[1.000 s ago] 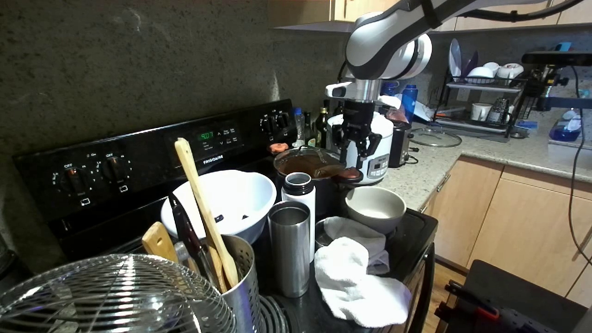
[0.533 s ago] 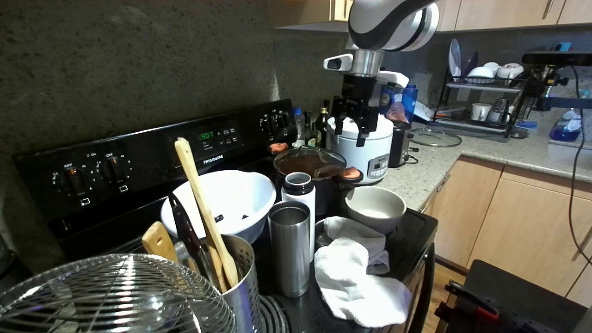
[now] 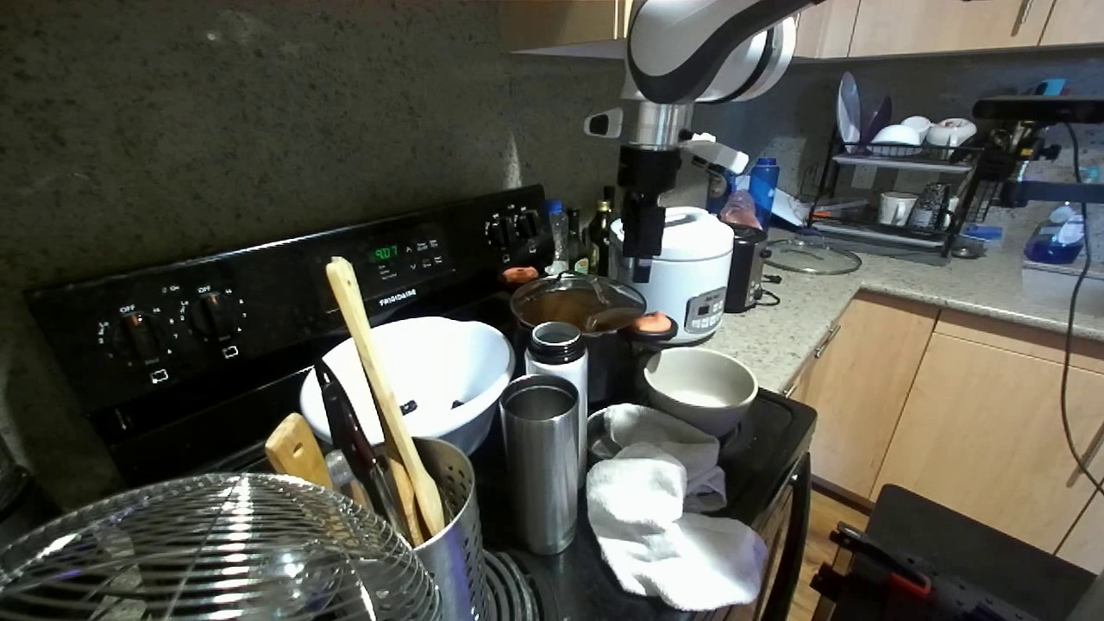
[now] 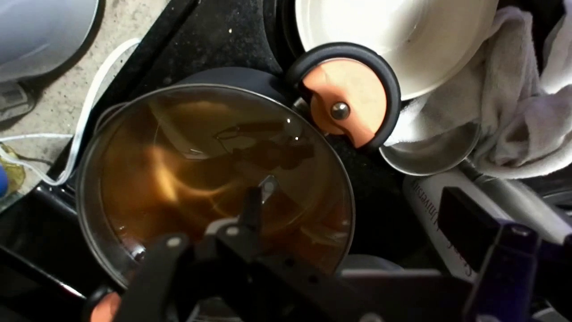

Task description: Take the lid off the pot, put it in the bowl then use a wooden spatula to stir in the pot

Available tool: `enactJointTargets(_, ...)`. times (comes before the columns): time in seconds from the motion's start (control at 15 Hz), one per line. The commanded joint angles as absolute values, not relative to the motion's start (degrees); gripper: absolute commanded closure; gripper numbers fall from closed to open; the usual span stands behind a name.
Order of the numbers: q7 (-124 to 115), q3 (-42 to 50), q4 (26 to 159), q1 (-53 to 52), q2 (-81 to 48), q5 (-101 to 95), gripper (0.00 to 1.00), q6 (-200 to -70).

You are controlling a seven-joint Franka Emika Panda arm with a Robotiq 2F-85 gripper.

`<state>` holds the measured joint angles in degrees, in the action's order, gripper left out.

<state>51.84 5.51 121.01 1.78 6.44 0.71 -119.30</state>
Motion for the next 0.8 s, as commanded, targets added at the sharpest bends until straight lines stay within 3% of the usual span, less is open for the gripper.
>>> enactJointTargets(0.0,40.4,4.7,117.9,2.0,2.9,1.9,0.00,-121.1)
enactJointTargets(0.73,25.7,4.2,114.8,2.1,1.9,-3.8,0.00,-124.8)
